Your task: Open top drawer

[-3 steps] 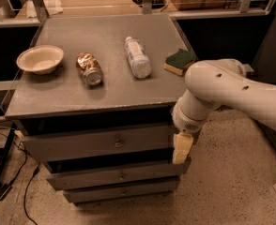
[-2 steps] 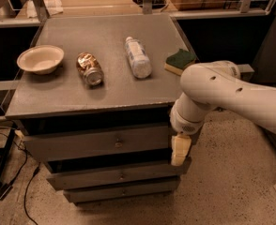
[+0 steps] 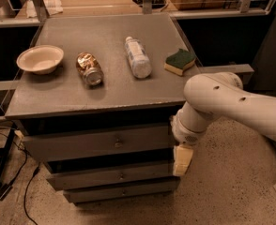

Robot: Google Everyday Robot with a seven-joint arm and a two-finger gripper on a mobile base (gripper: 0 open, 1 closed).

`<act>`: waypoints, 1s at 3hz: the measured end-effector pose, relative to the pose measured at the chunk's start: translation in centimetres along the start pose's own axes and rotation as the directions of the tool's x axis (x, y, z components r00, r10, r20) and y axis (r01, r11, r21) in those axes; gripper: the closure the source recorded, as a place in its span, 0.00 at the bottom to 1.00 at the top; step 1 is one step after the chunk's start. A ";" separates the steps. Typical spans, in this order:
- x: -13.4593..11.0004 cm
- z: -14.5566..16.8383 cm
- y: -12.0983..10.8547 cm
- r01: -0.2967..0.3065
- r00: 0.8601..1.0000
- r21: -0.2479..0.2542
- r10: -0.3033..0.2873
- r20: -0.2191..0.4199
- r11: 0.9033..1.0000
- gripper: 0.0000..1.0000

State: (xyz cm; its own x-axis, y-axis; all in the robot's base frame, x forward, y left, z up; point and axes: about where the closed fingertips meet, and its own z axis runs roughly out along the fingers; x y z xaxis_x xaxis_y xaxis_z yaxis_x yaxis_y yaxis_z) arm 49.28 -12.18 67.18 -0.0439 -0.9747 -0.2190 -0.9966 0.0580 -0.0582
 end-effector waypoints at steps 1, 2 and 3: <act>0.6 -0.1 1.1 -0.016 1.000 -0.015 0.016 0.008 1.000 0.00; 0.6 -0.2 1.1 -0.016 1.000 -0.015 0.016 0.008 1.000 0.00; 4.5 -3.5 7.4 -0.094 0.994 -0.035 0.095 0.048 0.995 0.00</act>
Offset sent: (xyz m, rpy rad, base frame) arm -0.0588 -0.0307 0.0088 0.0771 0.0530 -0.0409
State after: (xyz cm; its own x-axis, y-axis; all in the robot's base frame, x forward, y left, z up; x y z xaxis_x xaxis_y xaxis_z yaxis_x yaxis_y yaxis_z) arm 41.47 -16.84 69.17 -0.1352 -0.9532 -0.2705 -0.9900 0.1413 -0.0029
